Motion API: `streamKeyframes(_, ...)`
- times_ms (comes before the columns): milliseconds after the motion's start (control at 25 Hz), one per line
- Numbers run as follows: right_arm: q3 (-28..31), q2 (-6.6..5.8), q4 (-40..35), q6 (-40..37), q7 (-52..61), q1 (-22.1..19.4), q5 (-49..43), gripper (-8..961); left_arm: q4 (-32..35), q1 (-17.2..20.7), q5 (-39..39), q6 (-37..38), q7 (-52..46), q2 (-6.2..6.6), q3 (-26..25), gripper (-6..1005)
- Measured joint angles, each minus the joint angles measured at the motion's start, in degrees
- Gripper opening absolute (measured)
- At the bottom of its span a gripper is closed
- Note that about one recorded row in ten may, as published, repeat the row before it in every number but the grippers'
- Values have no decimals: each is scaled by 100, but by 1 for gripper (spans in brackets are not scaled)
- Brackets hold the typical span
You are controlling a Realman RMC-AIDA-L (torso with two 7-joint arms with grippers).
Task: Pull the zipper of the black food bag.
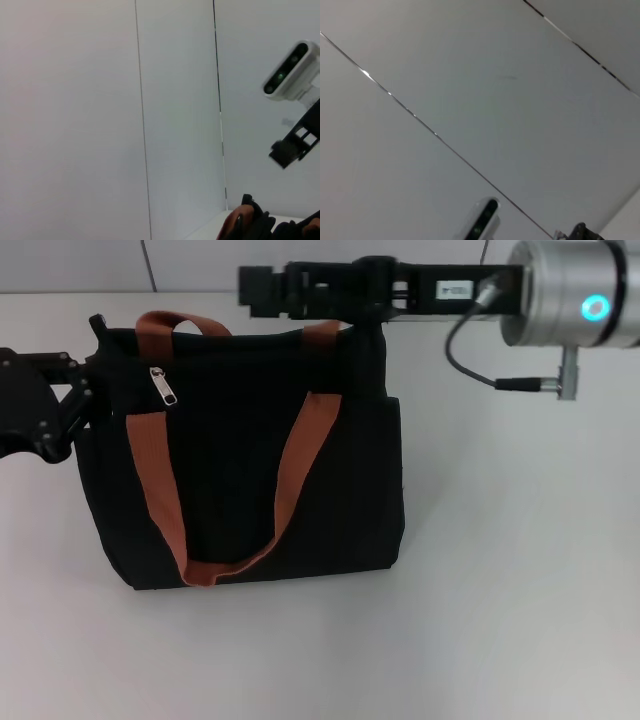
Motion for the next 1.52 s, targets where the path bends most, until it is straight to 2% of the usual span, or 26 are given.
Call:
streamKeyframes(40,-366,-1,-177,252,276,104,-1,766,0,-6,-3,-1,0,-5,-1,37)
streamKeyframes(120,-484,-2,-228,337,387,138,-4,762,0,-13,-14,-1,0,-10,-2,38)
streamKeyframes(360,-1419,-12,-529,982,1173,361,-52,751,1,-29,-30,1,0,-19,-2,42)
streamKeyframes(480,-1615,-17,-564,1137,1331,436,-60,537,1,-35,-34,2,0,-19,-2,43)
streamKeyframes(640,-1789,-20,-571,1413,1587,629,-322,408,1,-69,-39,-1,-17,-18,-2,46)
streamKeyframes(960,-1949,-3,-530,1672,1697,842,-528,409,0,-99,-39,9,-65,7,-1,51)
streamKeyframes(1160,-2303,6,-518,1862,1831,981,-530,410,1,-127,-39,13,-71,6,18,54)
streamKeyframes(1520,-2514,24,-494,2058,1928,1066,-529,409,1,-198,-39,86,-71,-8,7,60)
